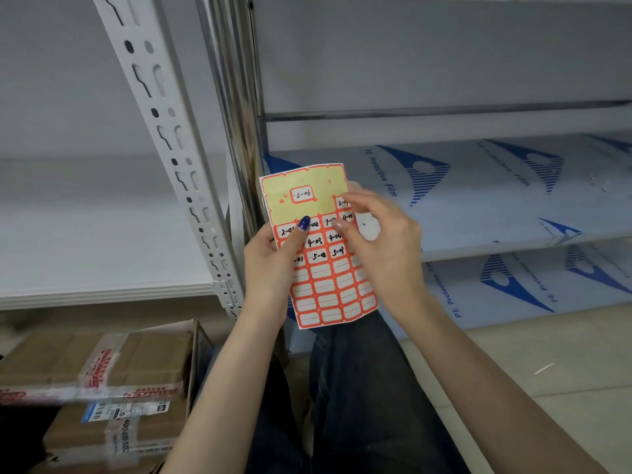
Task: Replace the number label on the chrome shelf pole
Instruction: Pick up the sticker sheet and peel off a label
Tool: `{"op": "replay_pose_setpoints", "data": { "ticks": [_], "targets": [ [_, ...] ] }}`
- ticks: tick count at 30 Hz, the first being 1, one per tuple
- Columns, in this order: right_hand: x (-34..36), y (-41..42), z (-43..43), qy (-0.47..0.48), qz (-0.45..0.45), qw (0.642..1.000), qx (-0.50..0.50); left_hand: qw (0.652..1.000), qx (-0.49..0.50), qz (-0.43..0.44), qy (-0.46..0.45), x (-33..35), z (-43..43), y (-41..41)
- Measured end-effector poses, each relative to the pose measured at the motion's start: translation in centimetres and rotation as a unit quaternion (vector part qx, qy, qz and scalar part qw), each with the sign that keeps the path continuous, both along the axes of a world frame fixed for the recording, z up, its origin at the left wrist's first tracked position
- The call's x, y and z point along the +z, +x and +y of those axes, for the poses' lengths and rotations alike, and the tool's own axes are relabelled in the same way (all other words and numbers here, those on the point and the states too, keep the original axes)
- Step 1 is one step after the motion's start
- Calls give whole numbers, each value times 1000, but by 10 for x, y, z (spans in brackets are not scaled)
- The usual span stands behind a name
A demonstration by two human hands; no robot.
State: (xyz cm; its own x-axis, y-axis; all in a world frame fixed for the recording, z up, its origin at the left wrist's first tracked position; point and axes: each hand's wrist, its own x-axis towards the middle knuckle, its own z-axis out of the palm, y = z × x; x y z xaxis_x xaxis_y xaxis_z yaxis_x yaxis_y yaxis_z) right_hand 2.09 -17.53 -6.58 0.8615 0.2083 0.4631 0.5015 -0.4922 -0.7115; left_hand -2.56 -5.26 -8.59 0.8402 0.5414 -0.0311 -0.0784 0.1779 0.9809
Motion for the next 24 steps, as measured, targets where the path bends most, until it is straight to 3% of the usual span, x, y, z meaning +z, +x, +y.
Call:
{"op": "replay_pose_setpoints", "data": {
  "ticks": [12,24],
  "targets": [
    [-6,-10,16,59,38,997,45,1000,-3,-7,-25,-5,-3,-1],
    [0,-15,15,96,90,991,26,999,-3,-34,-26,-4,-9,-5]
  ]
}}
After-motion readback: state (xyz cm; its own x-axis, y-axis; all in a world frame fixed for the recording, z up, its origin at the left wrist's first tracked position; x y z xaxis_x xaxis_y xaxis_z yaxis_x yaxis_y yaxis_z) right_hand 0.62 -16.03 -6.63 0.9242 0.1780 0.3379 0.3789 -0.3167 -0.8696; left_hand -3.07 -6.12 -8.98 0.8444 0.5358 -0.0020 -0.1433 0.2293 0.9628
